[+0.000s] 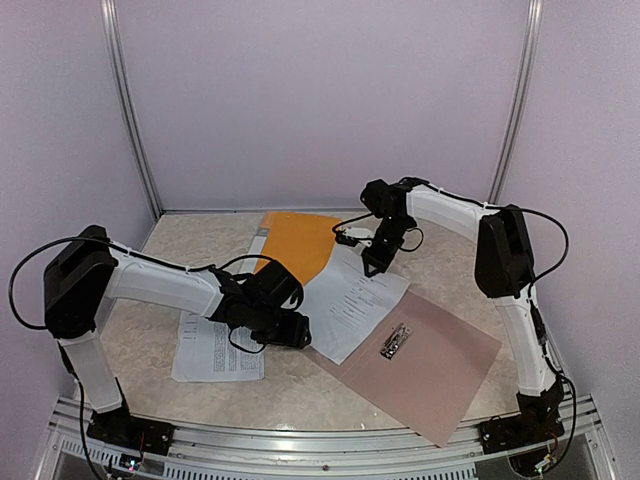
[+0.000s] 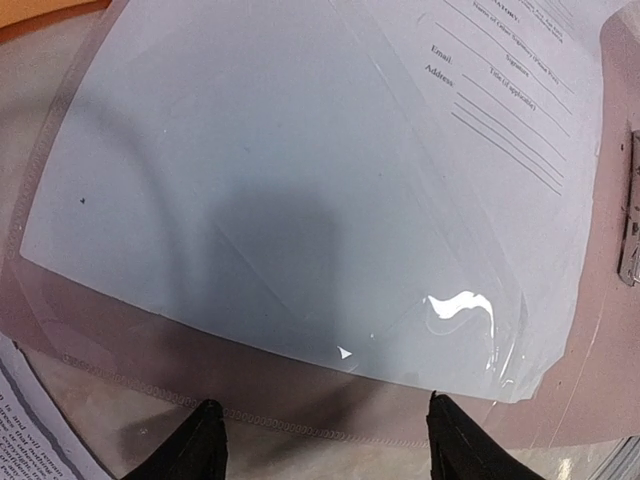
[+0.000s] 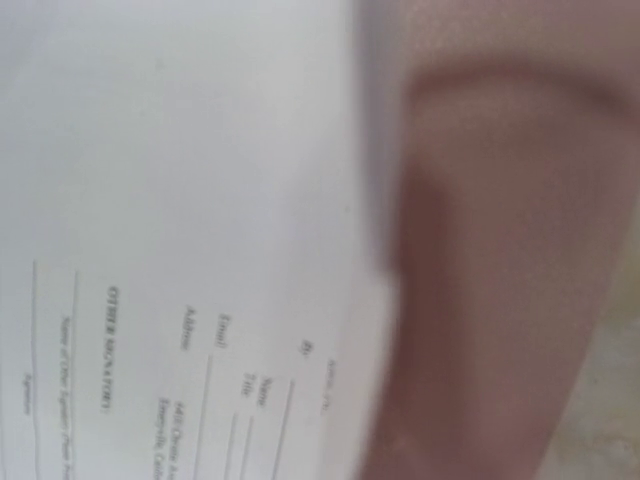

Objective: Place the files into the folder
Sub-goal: Insert the folder to form pockets on the folder.

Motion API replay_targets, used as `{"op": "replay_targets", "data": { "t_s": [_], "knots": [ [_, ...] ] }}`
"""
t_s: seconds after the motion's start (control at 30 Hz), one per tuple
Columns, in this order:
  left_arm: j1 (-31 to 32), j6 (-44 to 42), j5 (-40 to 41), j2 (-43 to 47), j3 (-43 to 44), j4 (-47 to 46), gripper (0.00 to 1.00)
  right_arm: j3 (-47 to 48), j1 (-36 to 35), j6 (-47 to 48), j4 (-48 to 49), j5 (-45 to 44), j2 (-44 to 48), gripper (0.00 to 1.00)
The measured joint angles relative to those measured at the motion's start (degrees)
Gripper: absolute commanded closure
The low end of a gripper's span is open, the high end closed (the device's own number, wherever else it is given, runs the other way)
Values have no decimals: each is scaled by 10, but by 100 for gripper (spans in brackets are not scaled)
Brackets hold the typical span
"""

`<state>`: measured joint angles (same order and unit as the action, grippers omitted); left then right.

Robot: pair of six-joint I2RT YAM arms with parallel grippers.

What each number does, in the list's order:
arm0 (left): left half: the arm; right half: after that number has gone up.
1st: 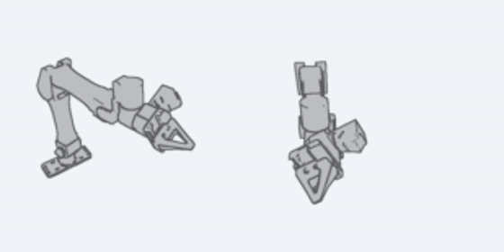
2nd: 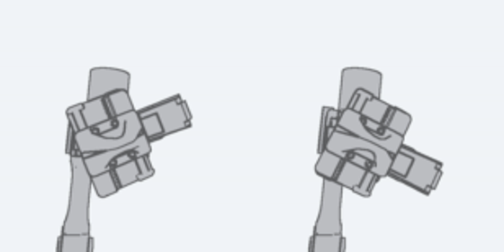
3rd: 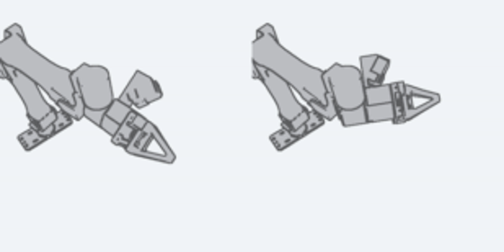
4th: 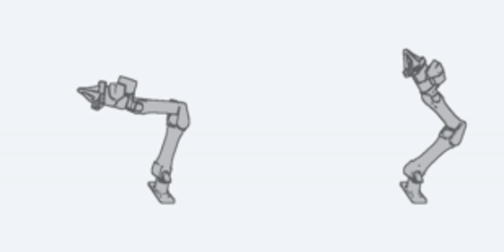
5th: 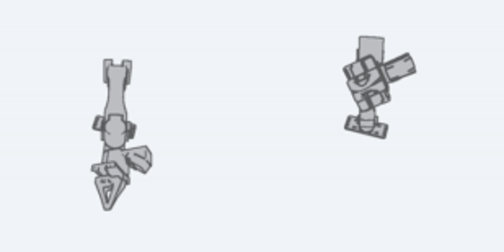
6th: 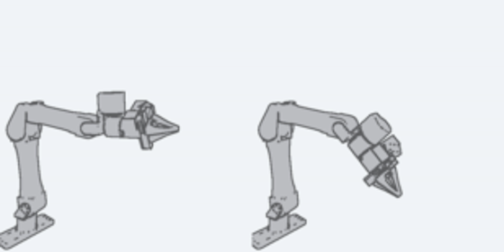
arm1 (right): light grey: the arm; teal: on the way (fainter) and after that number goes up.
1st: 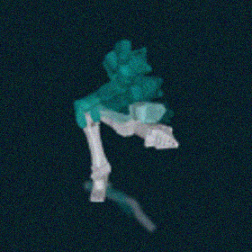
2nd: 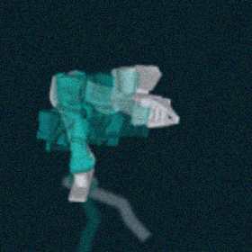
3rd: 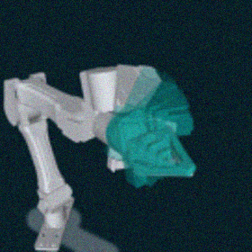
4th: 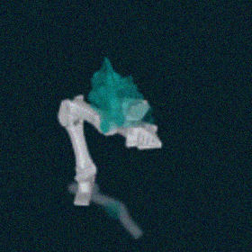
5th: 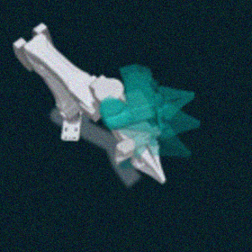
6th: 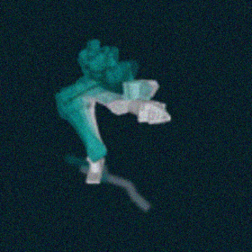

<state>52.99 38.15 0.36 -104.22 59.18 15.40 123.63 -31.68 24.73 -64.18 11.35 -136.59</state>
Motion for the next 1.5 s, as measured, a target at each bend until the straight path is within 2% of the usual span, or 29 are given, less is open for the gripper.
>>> {"op": "replay_targets", "data": {
  "t_s": [0.2, 0.5, 0.7, 1.5],
  "knots": [
    [2, 1, 1, 1, -1, -3, 30, 8, 0, 0, -4, 16, 0, 100],
    [3, 2, 1, 2, -2, -5, 30, 4, 0, -6, -1, 41, 1, 100],
    [4, 2, 7, 3, -4, -5, 30, -21, 0, -27, 7, 29, 2, 100],
    [8, 2, 24, 3, -4, -1, 28, 14, -1, -52, 9, 20, -14, 100]
  ]
}}
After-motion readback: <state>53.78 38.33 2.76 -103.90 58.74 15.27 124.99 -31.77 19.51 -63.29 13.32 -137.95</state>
